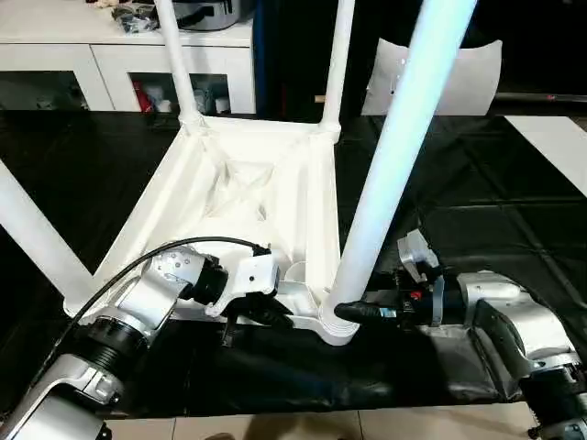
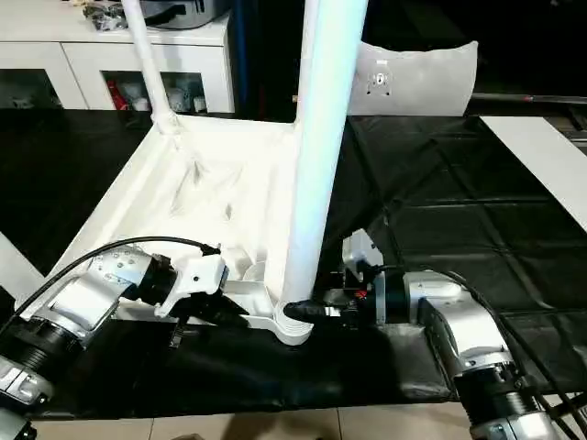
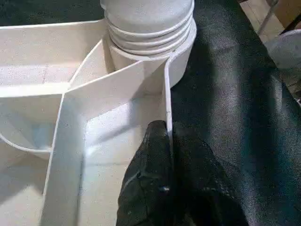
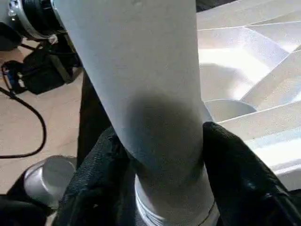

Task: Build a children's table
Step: Rotate leg to tighten

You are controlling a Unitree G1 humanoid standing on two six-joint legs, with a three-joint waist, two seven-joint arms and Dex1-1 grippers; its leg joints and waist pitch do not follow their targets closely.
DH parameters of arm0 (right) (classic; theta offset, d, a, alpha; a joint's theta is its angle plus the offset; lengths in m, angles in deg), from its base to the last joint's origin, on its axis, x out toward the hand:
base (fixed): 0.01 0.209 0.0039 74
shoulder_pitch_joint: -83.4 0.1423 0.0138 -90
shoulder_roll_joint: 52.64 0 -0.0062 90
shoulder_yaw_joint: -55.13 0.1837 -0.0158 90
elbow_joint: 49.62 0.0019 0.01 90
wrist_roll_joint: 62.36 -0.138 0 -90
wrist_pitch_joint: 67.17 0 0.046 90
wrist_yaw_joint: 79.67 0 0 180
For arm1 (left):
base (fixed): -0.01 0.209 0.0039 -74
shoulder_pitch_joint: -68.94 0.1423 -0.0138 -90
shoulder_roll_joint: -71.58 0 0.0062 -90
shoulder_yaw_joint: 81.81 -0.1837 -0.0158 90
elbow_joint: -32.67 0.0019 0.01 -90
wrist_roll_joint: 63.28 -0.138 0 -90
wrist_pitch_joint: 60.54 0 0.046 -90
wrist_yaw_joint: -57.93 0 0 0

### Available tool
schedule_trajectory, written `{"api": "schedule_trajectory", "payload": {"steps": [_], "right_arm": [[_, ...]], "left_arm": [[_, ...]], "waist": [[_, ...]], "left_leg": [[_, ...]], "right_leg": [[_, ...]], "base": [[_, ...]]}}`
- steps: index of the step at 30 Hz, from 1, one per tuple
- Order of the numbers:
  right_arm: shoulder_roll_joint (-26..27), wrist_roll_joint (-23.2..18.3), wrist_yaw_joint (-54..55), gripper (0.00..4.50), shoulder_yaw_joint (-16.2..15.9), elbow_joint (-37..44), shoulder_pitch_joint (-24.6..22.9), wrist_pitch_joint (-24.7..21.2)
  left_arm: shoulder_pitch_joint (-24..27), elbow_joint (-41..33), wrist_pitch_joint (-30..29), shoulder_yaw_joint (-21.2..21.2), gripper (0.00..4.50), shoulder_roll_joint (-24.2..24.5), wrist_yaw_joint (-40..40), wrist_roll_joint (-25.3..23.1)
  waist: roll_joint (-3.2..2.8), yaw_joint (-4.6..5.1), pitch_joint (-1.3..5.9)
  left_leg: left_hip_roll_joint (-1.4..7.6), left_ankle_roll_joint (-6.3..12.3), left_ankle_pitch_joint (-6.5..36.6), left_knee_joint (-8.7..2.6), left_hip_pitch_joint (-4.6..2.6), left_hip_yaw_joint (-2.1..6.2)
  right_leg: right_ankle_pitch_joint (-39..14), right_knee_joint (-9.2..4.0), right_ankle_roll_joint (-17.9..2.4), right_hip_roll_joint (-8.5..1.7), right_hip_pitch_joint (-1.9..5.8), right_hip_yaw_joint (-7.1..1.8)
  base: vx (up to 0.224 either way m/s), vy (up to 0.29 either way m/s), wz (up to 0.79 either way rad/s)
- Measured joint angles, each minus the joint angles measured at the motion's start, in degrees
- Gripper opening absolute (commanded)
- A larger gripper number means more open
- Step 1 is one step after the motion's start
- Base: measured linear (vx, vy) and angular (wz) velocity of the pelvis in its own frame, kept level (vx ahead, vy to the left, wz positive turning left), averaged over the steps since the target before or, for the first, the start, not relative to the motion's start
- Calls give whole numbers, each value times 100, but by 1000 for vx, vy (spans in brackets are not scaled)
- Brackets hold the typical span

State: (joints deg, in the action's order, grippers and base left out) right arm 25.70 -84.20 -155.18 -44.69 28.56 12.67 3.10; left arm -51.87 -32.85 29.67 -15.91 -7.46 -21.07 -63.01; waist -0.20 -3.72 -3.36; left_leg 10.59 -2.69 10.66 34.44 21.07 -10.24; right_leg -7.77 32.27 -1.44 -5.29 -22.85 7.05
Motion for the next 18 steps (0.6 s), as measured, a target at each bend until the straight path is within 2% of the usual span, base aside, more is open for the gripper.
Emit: {"api": "schedule_trajectory", "payload": {"steps": [7,9,12,15,18], "right_arm": [[-45,-29,0,204,-2,128,6,-253],[-2,-41,139,204,46,310,-108,-373],[167,-25,619,204,100,509,-212,-544],[521,178,1477,204,272,553,-222,-678],[892,447,2372,201,424,565,-153,-797]], "left_arm": [[19,-48,-26,15,0,2,-16,13],[33,-97,-161,28,0,-37,45,12],[43,-122,-488,107,0,-118,281,-4],[33,-113,-965,279,0,-309,851,-131],[-5,-109,-1396,373,0,-545,1360,-234]], "waist": [[4,-12,1],[7,-35,3],[8,-17,4],[12,64,6],[23,253,13]], "left_leg": [[0,0,0,0,1,0],[0,0,0,-1,0,0],[2,-7,-4,-1,-9,0],[1,-17,-11,5,-18,0],[2,-18,-11,11,-26,7]], "right_leg": [[-1,3,2,0,0,0],[-2,4,4,0,1,0],[-3,11,6,0,2,0],[-5,14,9,0,2,1],[-8,-10,14,0,6,17]], "base": [[0,0,0],[0,0,0],[0,0,0],[0,0,0],[0,0,0]]}}
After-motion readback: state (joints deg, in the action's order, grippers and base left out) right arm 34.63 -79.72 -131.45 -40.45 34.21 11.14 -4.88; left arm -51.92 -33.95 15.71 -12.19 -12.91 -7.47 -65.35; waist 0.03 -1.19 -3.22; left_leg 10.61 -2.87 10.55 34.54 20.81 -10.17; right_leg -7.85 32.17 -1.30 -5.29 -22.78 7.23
